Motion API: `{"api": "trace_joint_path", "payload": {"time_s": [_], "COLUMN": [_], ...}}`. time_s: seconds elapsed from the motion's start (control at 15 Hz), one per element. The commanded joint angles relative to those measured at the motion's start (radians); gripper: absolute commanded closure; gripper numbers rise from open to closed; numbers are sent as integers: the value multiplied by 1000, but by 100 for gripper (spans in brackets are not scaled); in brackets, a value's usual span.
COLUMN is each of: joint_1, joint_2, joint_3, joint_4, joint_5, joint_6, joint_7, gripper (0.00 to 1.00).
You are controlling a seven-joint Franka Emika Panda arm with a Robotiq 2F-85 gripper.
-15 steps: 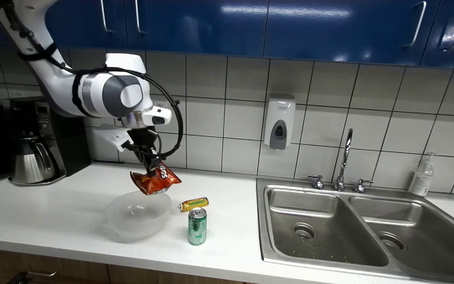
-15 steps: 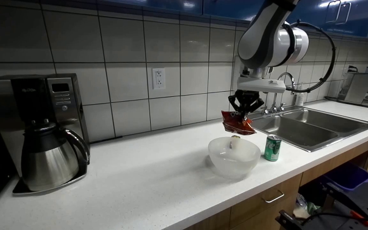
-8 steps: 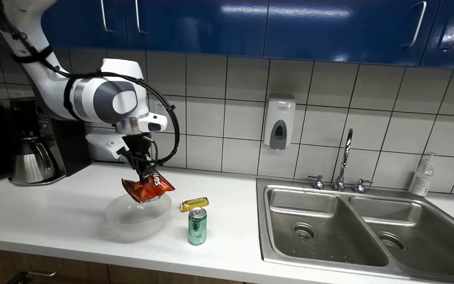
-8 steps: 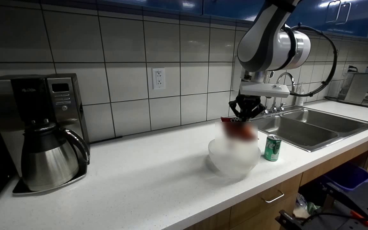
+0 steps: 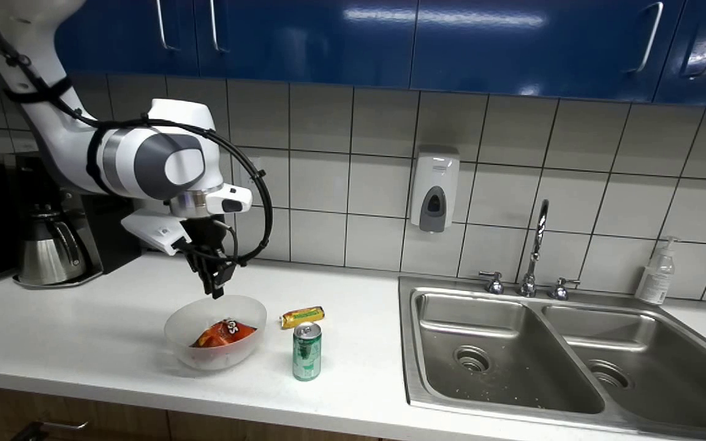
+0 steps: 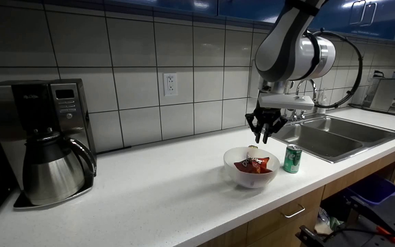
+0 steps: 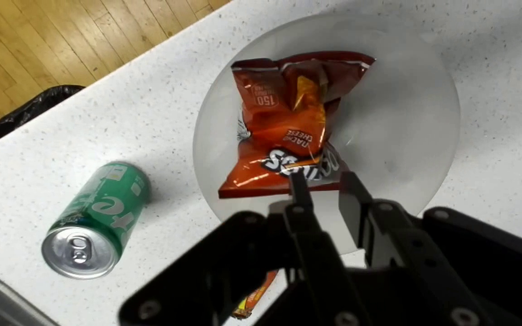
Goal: Pick up the red packet of doritos and put them in the clear bowl
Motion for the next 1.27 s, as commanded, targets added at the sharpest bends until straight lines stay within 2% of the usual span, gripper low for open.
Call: {"api": "trace_joint_path", "payload": {"time_s": [0.0,0.33,0.4,0.73,1.0,1.07,1.2], "joint_1": [-25,-14,-8,35,61,42,49], "joint_2": [-53,-167,-195,-357,-472,-384,-429], "joint_3": [22,45,48,52,50,60,60], "joint_4": [-21,-27,-30,-59,-81,-43,-55], "joint_5": [23,123,148,229,225,205,206], "joint_6": [-15,-88,-109,-220,-353,-290,-330], "joint_7": [-43,-175,-208,-329,-362,-318,-327], "gripper": [45,6,1,0,0,0,0]}}
